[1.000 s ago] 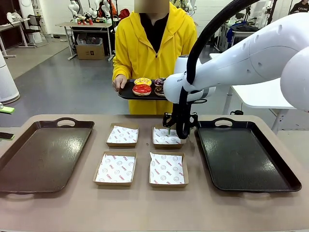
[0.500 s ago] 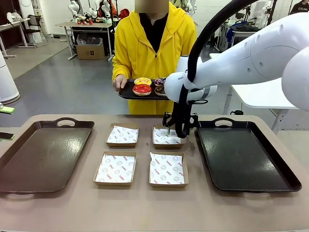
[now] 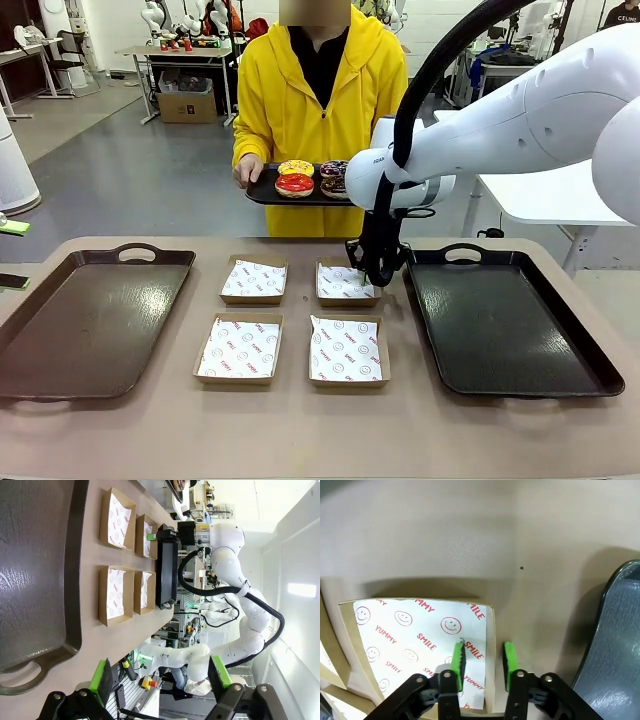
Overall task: Individually package the donuts and arrange them on the tray.
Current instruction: Pick up one Paper togo box.
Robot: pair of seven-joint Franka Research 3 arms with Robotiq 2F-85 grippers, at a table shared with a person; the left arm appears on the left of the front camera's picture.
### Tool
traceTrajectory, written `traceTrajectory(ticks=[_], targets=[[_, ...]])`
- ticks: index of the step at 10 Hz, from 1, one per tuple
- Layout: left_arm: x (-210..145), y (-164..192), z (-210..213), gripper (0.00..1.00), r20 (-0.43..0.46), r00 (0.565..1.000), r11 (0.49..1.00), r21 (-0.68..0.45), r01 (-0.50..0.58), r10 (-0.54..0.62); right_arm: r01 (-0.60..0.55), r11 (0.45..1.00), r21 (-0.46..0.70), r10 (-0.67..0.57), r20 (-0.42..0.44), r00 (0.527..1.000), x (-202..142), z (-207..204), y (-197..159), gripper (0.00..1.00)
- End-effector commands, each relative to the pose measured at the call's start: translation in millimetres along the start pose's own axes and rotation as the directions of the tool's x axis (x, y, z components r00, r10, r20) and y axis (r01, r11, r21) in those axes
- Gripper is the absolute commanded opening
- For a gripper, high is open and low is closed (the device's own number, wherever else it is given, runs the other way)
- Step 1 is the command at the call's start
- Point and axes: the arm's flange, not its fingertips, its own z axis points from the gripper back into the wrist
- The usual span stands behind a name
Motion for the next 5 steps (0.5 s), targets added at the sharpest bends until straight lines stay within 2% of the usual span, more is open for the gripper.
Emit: traceTrajectory(ticks=[1,2,5], targets=[[-0.7,0.3,-0.2,1.0,0.009,1.0,1.0,-0.006,0.007,-0.007,-0.001,1.0,0.013,0.001,0.001,1.0,-6.5,1.0,-6.9,0.03],[-0.7,0.3,-0.2,1.0,0.009,1.0,1.0,-0.006,0.007,-0.007,0.006,1.0,0.011,-0.006,0.004,1.0,-6.7,1.2,-6.8,0.0],[-0.7,0.3,-0.2,1.0,0.009,1.0,1.0,-0.006,0.007,-0.007,0.023,1.0,0.003,-0.023,0.0,1.0,-6.7,1.4,-7.6,0.0]])
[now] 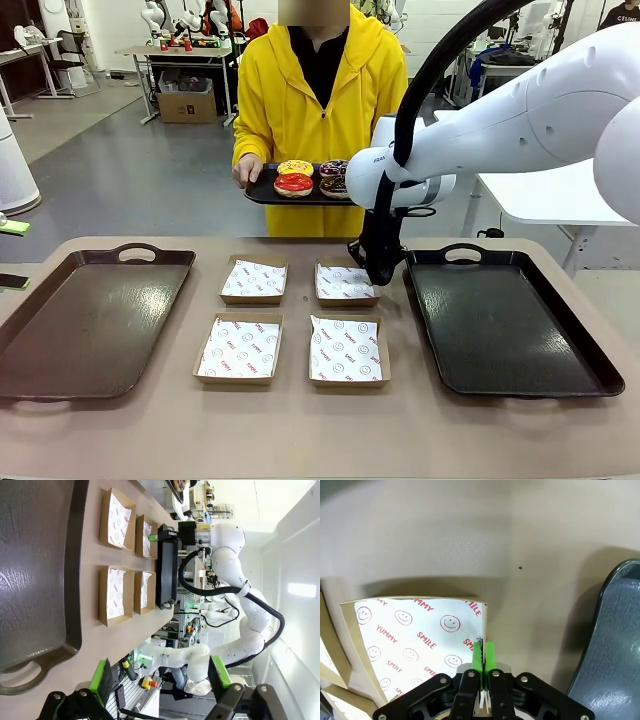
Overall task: Individually package the donuts and arrange them on the tray.
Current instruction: Pick up one Paper togo box.
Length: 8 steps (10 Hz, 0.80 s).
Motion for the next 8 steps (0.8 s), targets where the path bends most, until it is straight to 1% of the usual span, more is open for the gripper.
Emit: traceTrajectory(ticks=[1,3,4,8], targets=[[-0.7,0.3,-0.2,1.0,0.009,1.0,1.0,-0.006,0.007,-0.007,0.025,1.0,0.002,-0.025,-0.002,1.0,-6.8,-0.2,-7.1,0.0],[-0.7,0.3,-0.2,1.0,0.009,1.0,1.0,-0.006,0.007,-0.007,0.041,0.999,0.012,-0.041,-0.012,0.999,-7.2,3.4,-7.1,0.0],[-0.7,0.3,-0.2,1.0,0.009,1.0,1.0,-0.006,0.007,-0.007,0.047,0.999,0.008,-0.047,-0.02,0.999,-11.5,13.7,-5.9,0.0],[-0.7,0.3,-0.2,1.0,0.009,1.0,1.0,-0.006,0.007,-0.007,0.075,0.997,-0.015,-0.074,0.022,0.997,-34.4,98.2,-15.8,0.0]])
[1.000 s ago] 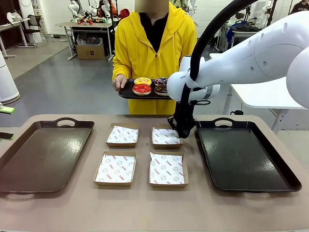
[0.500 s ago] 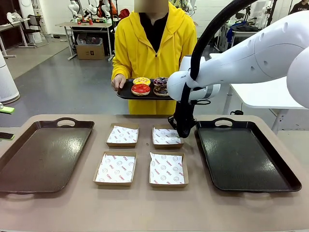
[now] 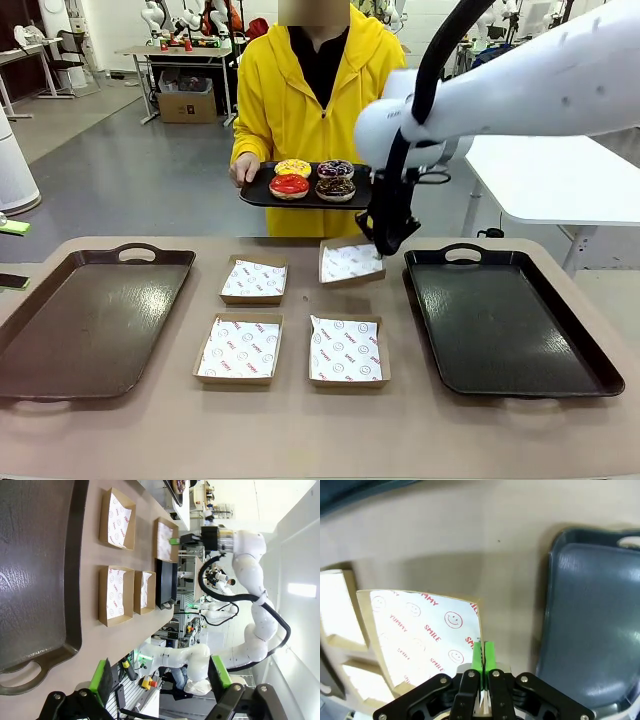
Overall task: Individually package the donuts and arrange them on the tray.
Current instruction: Pick up one Paper togo box, then place the picked Paper togo box on the Handle tray while simultaneously picking up another Paper togo box from the table with the other hand.
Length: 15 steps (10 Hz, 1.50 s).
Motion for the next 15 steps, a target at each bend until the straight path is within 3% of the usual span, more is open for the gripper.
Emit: traceTrajectory(ticks=[1,6,8,15], targets=[[-0.7,0.2,-0.2,1.0,0.009,1.0,1.0,-0.006,0.007,-0.007,0.029,0.999,-0.019,-0.029,0.005,1.0,-12.7,25.1,-13.0,0.0],[-0.7,0.2,-0.2,1.0,0.009,1.0,1.0,-0.006,0.007,-0.007,0.021,0.998,-0.062,-0.018,0.049,0.999,-27.5,102.8,-4.6,0.0],[-0.7,0.2,-0.2,1.0,0.009,1.0,1.0,-0.006,0.007,-0.007,-0.032,0.997,-0.065,0.035,0.04,0.999,-21.9,99.6,-4.0,0.0],[-0.7,0.2,-0.2,1.0,0.009,1.0,1.0,-0.006,0.007,-0.007,-0.004,0.999,-0.039,0.006,0.047,0.999,-29.5,106.8,-6.6,0.0]])
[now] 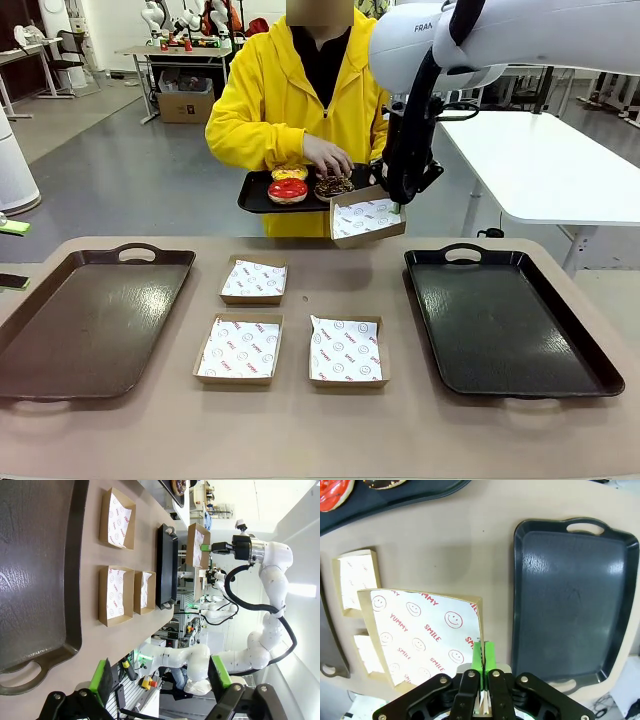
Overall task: Individually package the donuts and arrange them on the tray.
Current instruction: Place the picked Paper togo box on the Handle tray while simultaneously picking up another Paper togo box from the table with the other hand.
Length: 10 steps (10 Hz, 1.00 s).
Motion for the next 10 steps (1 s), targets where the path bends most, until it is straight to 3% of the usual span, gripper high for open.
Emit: traceTrajectory(ticks=[1,10], targets=[[-0.8,0.2,-0.2,1.0,0.009,1.0,1.0,-0.006,0.007,-0.007,0.009,1.0,0.004,-0.009,-0.001,1.0,-0.3,-0.3,-2.3,0.0],[-0.8,0.2,-0.2,1.0,0.009,1.0,1.0,-0.006,0.007,-0.007,0.009,1.0,0.004,-0.009,-0.001,1.0,-0.3,-0.3,-2.3,0.0]])
